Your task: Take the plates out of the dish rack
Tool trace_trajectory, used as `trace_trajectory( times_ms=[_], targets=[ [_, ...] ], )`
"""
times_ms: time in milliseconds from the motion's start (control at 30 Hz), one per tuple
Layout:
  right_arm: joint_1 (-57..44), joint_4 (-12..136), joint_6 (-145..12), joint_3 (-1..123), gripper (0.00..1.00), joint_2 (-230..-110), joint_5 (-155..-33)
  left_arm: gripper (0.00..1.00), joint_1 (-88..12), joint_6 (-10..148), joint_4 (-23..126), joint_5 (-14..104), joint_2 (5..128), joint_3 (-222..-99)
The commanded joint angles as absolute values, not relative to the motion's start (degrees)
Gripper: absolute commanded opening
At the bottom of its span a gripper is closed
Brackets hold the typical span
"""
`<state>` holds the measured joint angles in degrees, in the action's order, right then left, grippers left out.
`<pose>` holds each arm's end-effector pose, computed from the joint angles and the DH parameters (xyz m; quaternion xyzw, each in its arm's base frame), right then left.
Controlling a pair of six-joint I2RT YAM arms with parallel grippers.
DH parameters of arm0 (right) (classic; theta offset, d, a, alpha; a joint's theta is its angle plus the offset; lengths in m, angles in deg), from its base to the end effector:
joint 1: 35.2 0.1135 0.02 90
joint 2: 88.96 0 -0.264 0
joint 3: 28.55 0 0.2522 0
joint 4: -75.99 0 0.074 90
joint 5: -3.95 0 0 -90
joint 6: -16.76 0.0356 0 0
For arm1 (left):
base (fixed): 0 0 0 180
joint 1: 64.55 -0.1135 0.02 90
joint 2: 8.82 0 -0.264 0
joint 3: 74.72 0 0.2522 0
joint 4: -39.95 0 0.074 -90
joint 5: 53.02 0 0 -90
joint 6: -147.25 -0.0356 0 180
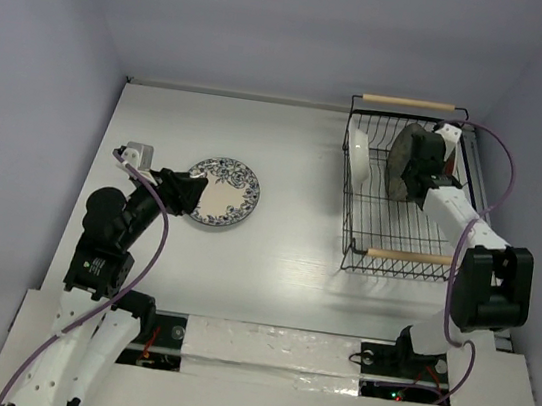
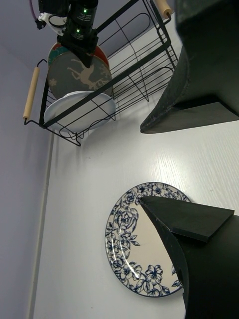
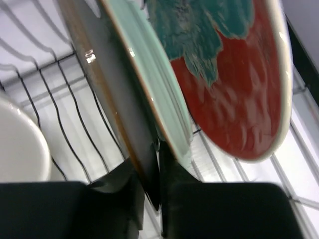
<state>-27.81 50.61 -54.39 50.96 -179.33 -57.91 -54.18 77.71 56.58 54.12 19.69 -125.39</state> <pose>0.3536 0.0289 0.2677 0.1957 0.8499 -0.1116 0.4763 0.1251 -0.0336 0.3450 0.0515 0.6718 -0.2912 0.6792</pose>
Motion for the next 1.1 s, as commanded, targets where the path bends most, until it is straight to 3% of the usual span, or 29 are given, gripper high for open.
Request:
trace_trajectory(
  times_ms=[0,33,67,467,767,900,1067],
  targets=[
    [-28.3,52.3,-54.3,53.1,0.08,-179.2,-54.4,0.50,-54.5,77.9,54.1,54.8,19.9,-127.1],
    [-28.3,52.4,-54.5,52.9,0.01,-178.6,-53.9,0.50,-54.5,78.0,54.1,54.9,19.9,-127.1],
    [-28.3,52.1,-54.9,52.9,0.00,-178.0,-53.7,0.50,-54.5,77.9,54.1,54.8,19.9,-127.1],
    [-25.7,46.5,-64.3,60.1,0.00,-168.7,-49.1,0.50,-54.5,78.0,52.9,54.7,19.1,-127.0],
    [-22.0,45.2,-63.4,61.0,0.00,-157.6,-53.4,0.50,-54.5,77.9,53.1,54.5,19.0,-127.1],
    [-22.0,44.0,-63.1,62.6,0.00,-151.9,-59.9,0.50,-54.5,77.8,53.2,54.3,18.9,-127.1],
    [-20.8,48.5,-57.5,61.2,0.00,-145.0,-78.7,0.50,-55.1,77.7,53.1,54.3,18.9,-127.2]
  ],
)
